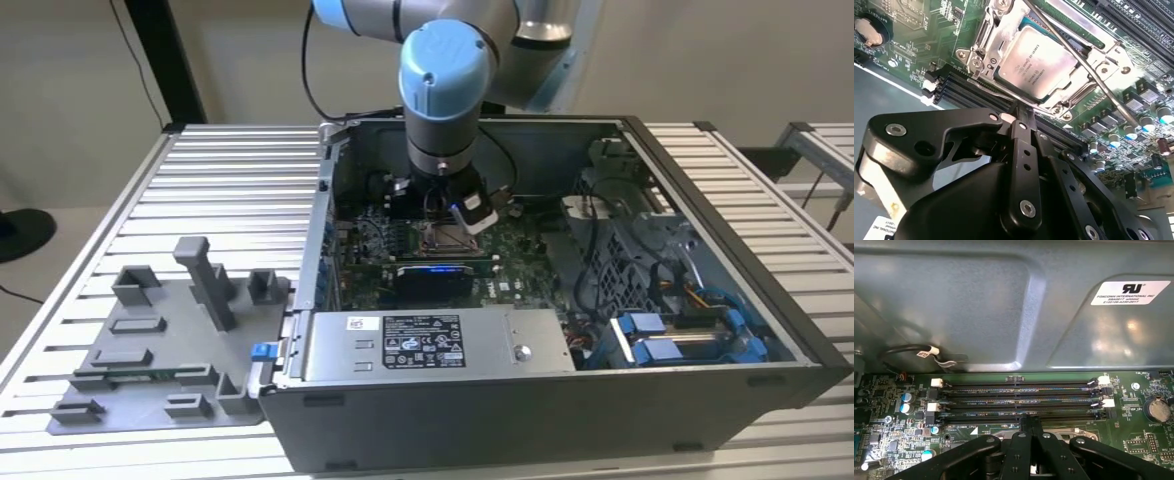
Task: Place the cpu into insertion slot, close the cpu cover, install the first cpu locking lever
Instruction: 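Install the first cpu locking lever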
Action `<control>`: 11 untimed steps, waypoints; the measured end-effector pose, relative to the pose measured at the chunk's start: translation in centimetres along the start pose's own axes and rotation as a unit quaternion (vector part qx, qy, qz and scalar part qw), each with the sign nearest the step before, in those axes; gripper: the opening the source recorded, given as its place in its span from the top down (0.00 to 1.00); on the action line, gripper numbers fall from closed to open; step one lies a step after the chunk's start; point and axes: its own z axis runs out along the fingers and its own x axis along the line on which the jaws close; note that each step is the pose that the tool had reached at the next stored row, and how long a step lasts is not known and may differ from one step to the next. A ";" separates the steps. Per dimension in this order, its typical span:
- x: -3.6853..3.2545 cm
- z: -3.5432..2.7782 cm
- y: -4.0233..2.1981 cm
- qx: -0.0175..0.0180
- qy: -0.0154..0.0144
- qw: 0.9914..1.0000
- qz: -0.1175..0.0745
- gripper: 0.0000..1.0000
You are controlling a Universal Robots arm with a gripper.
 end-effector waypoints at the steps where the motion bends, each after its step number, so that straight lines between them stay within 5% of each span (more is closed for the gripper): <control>1: -0.04 0.01 0.00 0.000 0.000 1.000 0.000 1.00; 11: -0.44 0.10 -0.01 0.000 0.000 1.000 0.000 1.00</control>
